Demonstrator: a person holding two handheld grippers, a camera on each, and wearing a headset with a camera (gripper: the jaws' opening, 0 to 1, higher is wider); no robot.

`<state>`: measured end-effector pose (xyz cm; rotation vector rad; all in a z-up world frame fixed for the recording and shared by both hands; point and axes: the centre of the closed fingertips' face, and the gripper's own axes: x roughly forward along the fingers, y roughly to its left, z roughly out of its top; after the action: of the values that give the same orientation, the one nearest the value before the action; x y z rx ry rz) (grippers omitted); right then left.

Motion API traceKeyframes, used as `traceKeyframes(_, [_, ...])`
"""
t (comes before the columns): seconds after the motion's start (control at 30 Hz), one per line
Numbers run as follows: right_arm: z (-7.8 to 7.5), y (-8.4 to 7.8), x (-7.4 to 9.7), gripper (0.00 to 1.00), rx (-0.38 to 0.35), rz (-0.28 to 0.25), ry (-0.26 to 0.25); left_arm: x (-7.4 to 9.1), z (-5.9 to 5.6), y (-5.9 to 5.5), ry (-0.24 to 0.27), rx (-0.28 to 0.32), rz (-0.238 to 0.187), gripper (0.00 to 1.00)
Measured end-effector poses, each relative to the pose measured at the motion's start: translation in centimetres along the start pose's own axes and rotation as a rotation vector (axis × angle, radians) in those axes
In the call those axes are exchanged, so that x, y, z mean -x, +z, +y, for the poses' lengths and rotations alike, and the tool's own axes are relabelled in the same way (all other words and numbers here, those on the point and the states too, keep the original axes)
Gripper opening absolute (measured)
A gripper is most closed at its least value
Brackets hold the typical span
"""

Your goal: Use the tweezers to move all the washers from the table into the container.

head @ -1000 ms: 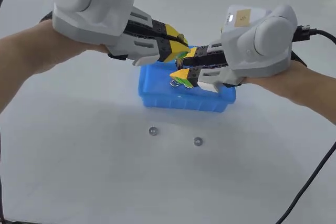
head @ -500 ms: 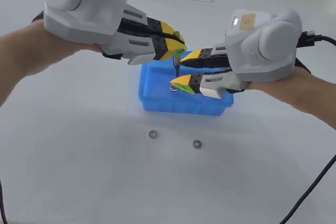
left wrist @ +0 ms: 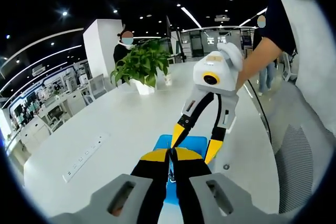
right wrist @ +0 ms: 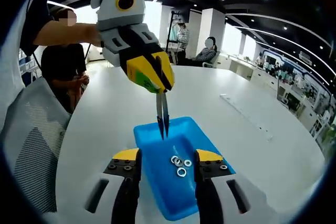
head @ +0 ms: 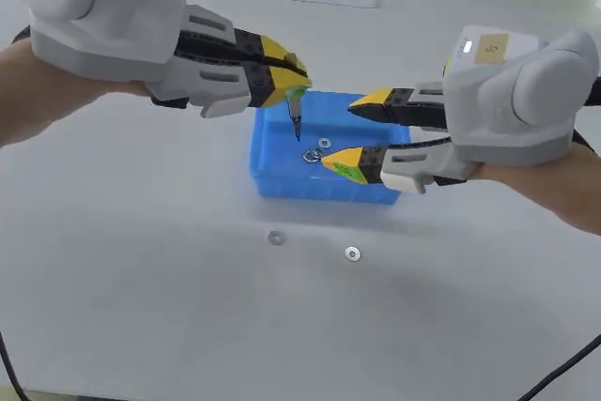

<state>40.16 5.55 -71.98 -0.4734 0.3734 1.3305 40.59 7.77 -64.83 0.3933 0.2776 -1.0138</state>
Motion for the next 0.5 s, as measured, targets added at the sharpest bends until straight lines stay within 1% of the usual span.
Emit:
traceKeyframes(0.13, [1.1,-0.3,0.4,0.49,-0.012,0.001,0.005,0.7,-0.6,0.2,-0.003,0.005,-0.001,0.06])
traceKeyframes(0.23, [1.8,-0.7,1.0,0.5,-0.025,0.015,0.004,1.4,-1.1,0.3,0.003,0.004,0.0,0.06])
traceKeyframes(0.33, [2.3,-0.8,1.5,0.55,-0.056,0.008,0.002,2.1,-1.5,0.5,0.01,0.012,-0.01,0.06])
traceKeyframes(0.4, [2.8,-1.1,1.9,0.56,-0.06,0.013,0.001,2.6,-1.9,0.6,0.015,0.016,-0.015,0.07])
traceKeyframes(0.5, [3.6,-1.6,2.4,0.56,-0.075,0.02,0.001,3.1,-2.6,0.4,0.013,0.022,-0.01,0.07])
